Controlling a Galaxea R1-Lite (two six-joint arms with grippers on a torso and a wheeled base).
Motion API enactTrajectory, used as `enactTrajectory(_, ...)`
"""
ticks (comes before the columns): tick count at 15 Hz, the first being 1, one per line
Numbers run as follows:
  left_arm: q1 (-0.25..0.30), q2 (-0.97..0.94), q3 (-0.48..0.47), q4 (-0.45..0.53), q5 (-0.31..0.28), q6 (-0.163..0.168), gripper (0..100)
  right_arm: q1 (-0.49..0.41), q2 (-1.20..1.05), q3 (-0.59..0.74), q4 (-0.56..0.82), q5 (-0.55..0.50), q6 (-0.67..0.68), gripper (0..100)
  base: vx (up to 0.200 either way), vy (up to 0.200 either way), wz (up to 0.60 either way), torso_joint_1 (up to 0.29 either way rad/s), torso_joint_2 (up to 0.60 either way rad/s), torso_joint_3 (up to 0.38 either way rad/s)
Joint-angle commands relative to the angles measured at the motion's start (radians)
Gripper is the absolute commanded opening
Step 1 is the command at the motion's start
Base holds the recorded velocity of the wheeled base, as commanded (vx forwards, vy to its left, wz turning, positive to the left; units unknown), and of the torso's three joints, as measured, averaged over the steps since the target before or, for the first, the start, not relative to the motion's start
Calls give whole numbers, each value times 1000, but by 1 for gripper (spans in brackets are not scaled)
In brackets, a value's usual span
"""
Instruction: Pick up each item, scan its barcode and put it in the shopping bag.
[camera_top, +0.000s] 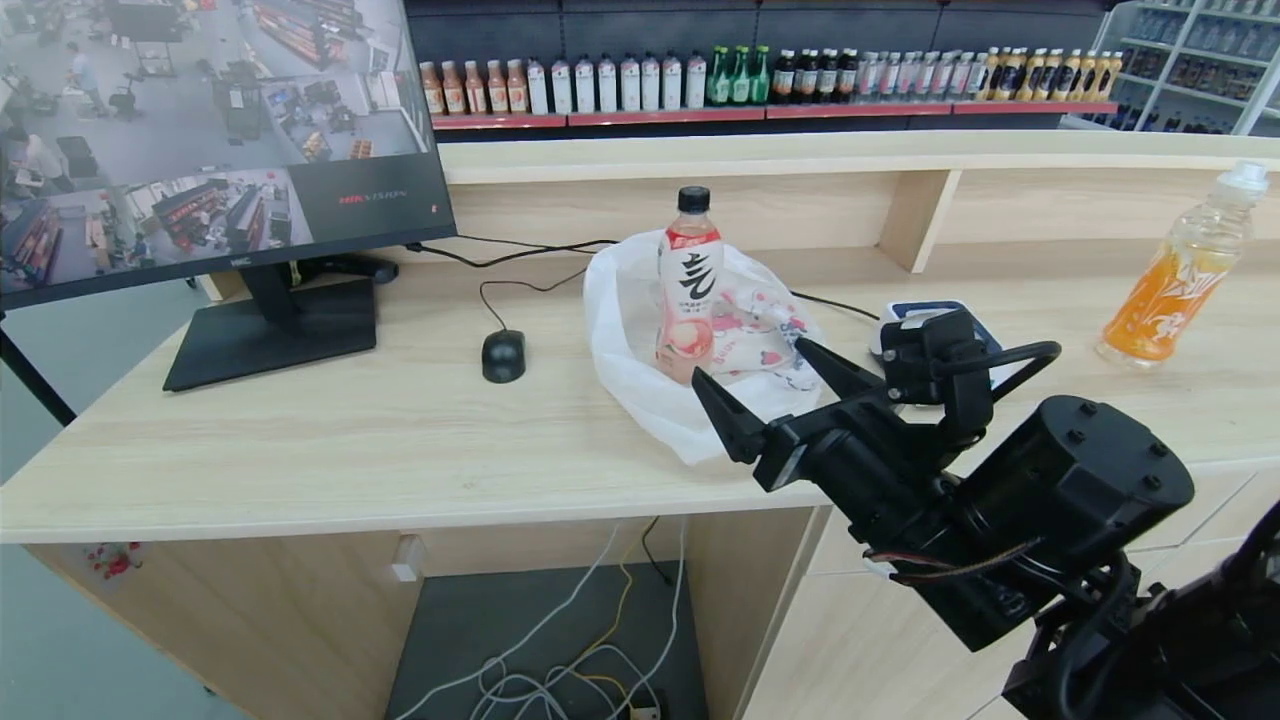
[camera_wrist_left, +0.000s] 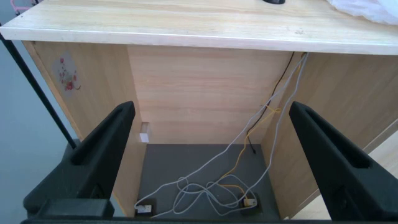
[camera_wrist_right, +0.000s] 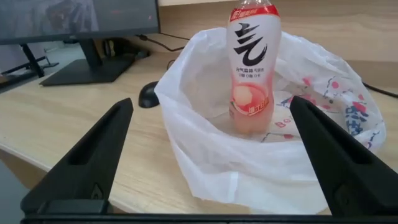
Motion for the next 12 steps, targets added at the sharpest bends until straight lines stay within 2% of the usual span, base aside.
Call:
enactTrajectory(1, 0, 0, 0, 0, 0, 0, 100, -8, 13, -4, -1, -7, 1, 100, 0, -200, 0, 12, 2, 2)
enactTrajectory(8, 0, 0, 0, 0, 0, -7, 100, -9, -15, -8, -1, -8, -1, 100, 0, -200, 0, 2, 1, 3)
enactTrajectory(12, 0, 0, 0, 0, 0, -9, 100, -69, -47, 2, -1, -7, 2, 100, 0, -200, 0, 3, 1, 4)
